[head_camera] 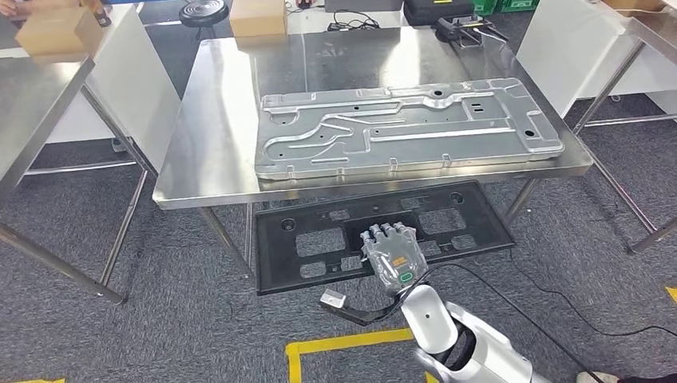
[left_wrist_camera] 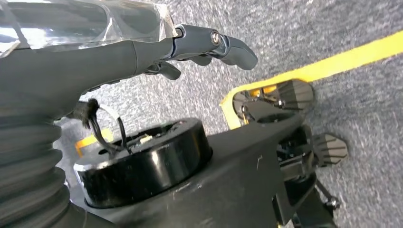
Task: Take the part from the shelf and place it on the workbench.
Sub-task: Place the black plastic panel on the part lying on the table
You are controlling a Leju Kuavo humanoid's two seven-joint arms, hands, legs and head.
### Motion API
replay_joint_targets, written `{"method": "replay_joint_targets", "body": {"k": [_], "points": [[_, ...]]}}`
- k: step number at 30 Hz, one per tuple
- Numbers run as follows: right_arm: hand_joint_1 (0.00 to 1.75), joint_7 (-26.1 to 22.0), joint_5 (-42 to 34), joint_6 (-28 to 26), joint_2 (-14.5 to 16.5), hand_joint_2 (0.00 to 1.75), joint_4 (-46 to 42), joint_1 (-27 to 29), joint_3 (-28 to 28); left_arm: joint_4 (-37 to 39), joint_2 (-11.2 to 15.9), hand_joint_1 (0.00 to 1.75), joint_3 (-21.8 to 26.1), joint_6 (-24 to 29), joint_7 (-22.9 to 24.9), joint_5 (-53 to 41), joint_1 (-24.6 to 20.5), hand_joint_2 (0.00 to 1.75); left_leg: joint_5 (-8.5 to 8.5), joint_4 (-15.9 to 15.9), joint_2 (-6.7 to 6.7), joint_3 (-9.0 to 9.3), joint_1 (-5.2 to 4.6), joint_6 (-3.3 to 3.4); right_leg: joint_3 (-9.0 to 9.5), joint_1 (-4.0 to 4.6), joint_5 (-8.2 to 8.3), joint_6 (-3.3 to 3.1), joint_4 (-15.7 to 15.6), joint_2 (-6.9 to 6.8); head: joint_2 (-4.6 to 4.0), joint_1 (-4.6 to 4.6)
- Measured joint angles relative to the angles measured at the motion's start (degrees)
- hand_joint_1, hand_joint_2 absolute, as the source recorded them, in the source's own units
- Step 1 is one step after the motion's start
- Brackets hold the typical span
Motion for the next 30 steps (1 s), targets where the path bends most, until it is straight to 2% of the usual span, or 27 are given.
{"method": "replay_joint_targets", "body": {"k": [2,4,5,6,7,8,9,10,11,12,15,16,17,18,20,21,22,23,25,26,27,28,30], "points": [[1.75,0.2,0.3,0.5,-0.5,1.75,0.0,-0.3,-0.3,0.0,0.0,0.0,0.0,0.0,0.0,0.0,0.0,1.75,-1.81,3.6,0.12,-1.52,0.29,-0.8,0.52,-0.33,-0.27,-0.62,-0.2,0.01,0.0,-0.05],[1.75,0.3,0.5,0.8,-0.9,1.75,0.0,-0.4,-0.6,0.0,0.0,0.0,0.0,-0.1,0.0,0.0,0.0,1.75,-4.58,11.6,0.22,-5.96,0.78,-1.54,0.94,-0.42,-0.75,-0.96,-0.2,0.02,0.0,-0.09],[1.75,0.3,0.6,1.0,-1.2,1.75,0.0,-0.4,-0.7,0.0,0.0,0.0,0.0,-0.2,0.0,-0.1,0.1,1.75,-5.35,15.2,0.24,-8.36,1.03,-1.81,1.17,-0.43,-1.01,-0.96,-0.2,0.04,0.0,-0.09],[1.75,0.3,0.7,1.2,-1.5,1.75,0.0,-0.3,-0.8,0.0,0.0,0.0,0.0,-0.2,0.0,-0.1,0.2,1.75,-5.1,17.0,0.28,-10.03,1.22,-2.0,1.49,-0.44,-1.33,-0.9,-0.2,0.06,0.0,-0.09],[1.75,0.4,0.8,1.3,-1.8,1.75,0.0,-0.3,-0.8,0.0,0.0,0.0,0.0,-0.3,0.0,-0.2,0.3,1.75,-3.7,16.6,0.35,-10.58,1.36,-2.11,1.92,-0.45,-1.67,-0.79,-0.2,0.08,-0.01,-0.09],[1.75,0.4,1.0,1.4,-2.0,1.75,0.0,-0.2,-0.9,0.0,0.0,0.0,0.0,-0.3,0.0,-0.2,0.4,1.75,-1.29,13.7,0.43,-9.9,1.45,-2.11,2.47,-0.48,-2.05,-0.65,-0.2,0.1,-0.01,-0.09],[1.75,0.5,1.2,1.6,-2.2,1.75,0.0,-0.2,-1.0,0.0,0.0,0.0,0.0,-0.3,-0.1,-0.2,0.4,1.75,1.57,9.4,0.54,-8.47,1.49,-2.0,3.06,-0.5,-2.45,-0.46,-0.2,0.12,-0.01,-0.09],[1.75,0.6,1.5,1.9,-2.4,1.75,0.0,-0.2,-1.2,0.0,0.0,0.0,0.0,-0.3,-0.1,-0.2,0.4,1.75,3.56,5.3,0.64,-6.9,1.36,-1.78,3.56,-0.4,-2.85,-0.18,-0.2,0.13,-0.01,-0.1],[1.75,0.8,1.7,2.3,-2.6,1.75,-0.2,-0.2,-1.4,0.0,0.0,0.0,0.0,-0.3,-0.2,-0.2,0.3,1.75,4.77,2.3,0.7,-5.64,1.2,-1.45,3.88,-0.34,-3.18,0.13,-0.2,0.14,-0.01,-0.09],[1.75,0.9,2.0,2.7,-2.9,1.75,-0.3,-0.3,-1.6,0.0,0.0,0.0,0.0,-0.3,-0.2,-0.2,0.3,1.75,5.05,0.7,0.71,-4.96,0.99,-1.1,4.05,-0.28,-3.43,0.45,-0.3,0.14,-0.01,-0.09],[1.75,1.1,2.4,4.2,-4.0,1.75,-1.2,-0.2,-2.4,0.0,0.0,0.0,0.0,-0.3,-0.3,-0.1,0.4,1.75,4.44,0.1,0.55,-4.33,0.7,0.03,4.44,-0.42,-3.98,1.47,-0.4,0.1,0.0,-0.06],[1.75,1.1,2.5,4.5,-4.4,1.75,-1.5,-0.2,-2.7,0.0,0.0,0.0,0.0,-0.3,-0.3,-0.1,0.5,1.75,4.34,-0.2,0.55,-3.91,0.76,0.45,4.31,-0.46,-4.49,1.74,0.3,0.07,0.0,-0.04],[1.75,1.1,2.7,4.9,-4.9,1.75,-1.9,-0.3,-3.0,0.0,0.0,0.0,0.0,-0.3,-0.4,-0.1,0.5,1.75,4.24,-0.4,0.57,-3.4,0.86,0.88,3.44,-0.5,-5.51,1.92,2.4,0.06,0.0,-0.03],[1.75,1.1,2.7,5.3,-5.4,1.75,-2.3,-0.3,-3.4,0.0,0.0,0.0,0.0,-0.3,-0.4,-0.1,0.5,1.75,4.06,-0.6,0.62,-2.89,0.89,1.28,1.73,-0.49,-6.93,2.01,5.9,0.04,0.0,-0.01],[1.75,0.7,2.3,6.5,-6.6,1.75,-3.1,-0.5,-3.9,0.0,-0.1,0.0,0.0,-0.4,-0.5,-0.1,0.4,1.75,3.49,-0.7,0.66,-2.23,0.74,1.9,-3.2,-0.38,-9.64,2.11,14.2,0.05,-0.01,-0.01],[1.75,0.5,1.9,7.2,-7.3,1.75,-3.5,-0.6,-4.1,0.0,-0.1,0.0,0.0,-0.4,-0.5,-0.2,0.5,1.75,3.19,-0.7,0.62,-1.89,0.66,2.02,-5.1,-0.34,-9.83,2.15,16.8,0.05,-0.01,-0.01],[1.75,0.4,1.4,7.8,-8.0,1.75,-4.0,-0.7,-4.4,0.0,-0.1,0.0,0.0,-0.5,-0.5,-0.2,0.5,1.75,2.84,-0.6,0.53,-1.48,0.62,2.04,-5.92,-0.34,-8.77,2.16,17.0,0.04,-0.01,-0.01],[1.75,0.3,1.0,8.3,-8.8,1.75,-4.5,-1.1,-4.7,0.0,-0.1,0.0,0.0,-0.5,-0.5,-0.3,0.6,1.75,2.47,-0.6,0.41,-0.97,0.62,1.95,-5.52,-0.36,-6.62,2.14,14.8,0.03,-0.01,0.0],[1.75,0.1,0.4,8.9,-10.4,1.75,-5.5,-2.1,-5.5,0.0,-0.1,0.0,0.0,-0.5,-0.6,-0.4,0.6,1.75,1.52,-0.5,0.24,0.04,0.48,1.48,-2.45,-0.41,-1.53,2.11,6.3,-0.03,-0.01,0.0],[1.75,0.1,0.0,9.1,-11.1,1.75,-6.0,-2.8,-5.9,0.0,-0.1,0.0,0.0,-0.6,-0.6,-0.5,0.6,1.75,0.99,-0.5,0.2,0.35,0.32,1.2,-1.05,-0.43,-0.04,1.95,2.8,-0.01,-0.01,0.01],[1.75,-0.1,-0.4,9.3,-11.7,1.75,-6.4,-3.4,-6.4,0.0,-0.1,0.0,0.0,-0.6,-0.7,-0.6,0.5,1.75,0.55,-0.4,0.22,0.52,0.15,0.92,-0.22,-0.4,0.52,1.72,0.8,0.01,-0.01,-0.01],[1.75,-0.4,-1.1,9.5,-12.4,1.75,-6.9,-4.0,-6.7,0.0,-0.1,0.0,0.0,-0.7,-0.7,-0.6,0.4,1.75,0.2,-0.5,0.24,0.59,0.0,0.66,0.07,-0.29,0.37,1.4,0.0,0.06,-0.01,-0.01],[1.75,-0.8,-2.6,9.7,-13.8,1.75,-7.9,-5.0,-7.5,0.0,-0.1,0.0,0.0,-0.8,-0.7,-0.8,0.3,1.75,-0.25,-0.4,0.3,0.77,0.12,0.24,0.12,-0.25,0.0,0.68,0.0,0.13,-0.01,-0.02]]}}
